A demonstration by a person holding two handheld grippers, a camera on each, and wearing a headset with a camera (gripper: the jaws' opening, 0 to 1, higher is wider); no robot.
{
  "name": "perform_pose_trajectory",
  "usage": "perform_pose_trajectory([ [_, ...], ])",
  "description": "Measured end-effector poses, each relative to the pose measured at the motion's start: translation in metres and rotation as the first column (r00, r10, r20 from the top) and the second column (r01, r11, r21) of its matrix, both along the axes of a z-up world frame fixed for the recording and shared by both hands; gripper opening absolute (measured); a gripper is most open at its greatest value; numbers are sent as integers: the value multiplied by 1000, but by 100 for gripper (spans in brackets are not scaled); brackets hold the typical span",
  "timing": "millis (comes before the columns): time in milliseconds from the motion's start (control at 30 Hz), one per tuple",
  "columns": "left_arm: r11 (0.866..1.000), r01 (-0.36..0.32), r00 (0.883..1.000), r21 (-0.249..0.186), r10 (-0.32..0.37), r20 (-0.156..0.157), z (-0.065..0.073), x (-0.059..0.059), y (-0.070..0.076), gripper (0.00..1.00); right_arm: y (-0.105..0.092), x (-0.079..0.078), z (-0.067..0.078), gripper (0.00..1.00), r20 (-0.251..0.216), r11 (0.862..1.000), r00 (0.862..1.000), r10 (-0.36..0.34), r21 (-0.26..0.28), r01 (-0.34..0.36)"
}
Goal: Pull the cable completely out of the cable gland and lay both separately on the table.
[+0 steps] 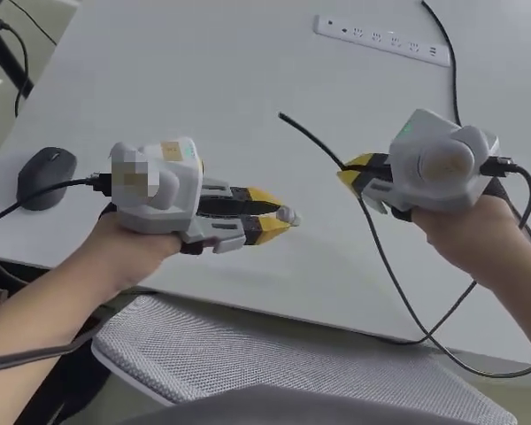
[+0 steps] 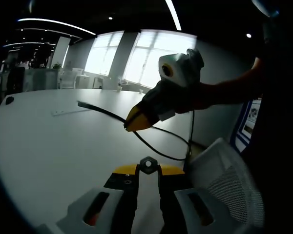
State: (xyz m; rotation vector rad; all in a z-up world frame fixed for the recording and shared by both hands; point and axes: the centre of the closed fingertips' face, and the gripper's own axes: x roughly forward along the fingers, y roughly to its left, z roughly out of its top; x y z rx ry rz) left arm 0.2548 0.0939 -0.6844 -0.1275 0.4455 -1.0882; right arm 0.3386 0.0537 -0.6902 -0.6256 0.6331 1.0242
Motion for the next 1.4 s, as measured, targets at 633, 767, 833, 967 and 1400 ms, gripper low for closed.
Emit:
perform_pose_trajectory([
  [633,997,-69,997,18,70,-31,-33,1,32,15,60,5,-27,0,-9,986,988,155,-53,-156],
  [767,995,-101,994,3,101,-46,-39,3,37,15,70,8,-34,0,-12,981,983,183,-62,-184],
  [833,993,-115,992,3,115,-55,-44,3,41,15,76,9,-37,0,-16,979,981,195,-59,-195],
  [967,989,-145,986,-5,144,-83,-53,3,47,15,87,10,-44,0,-20,972,974,226,-70,-227],
  [1400,979,-202,974,22,203,-105,-74,8,68,15,117,9,-88,0,-83,950,952,294,-84,-300],
])
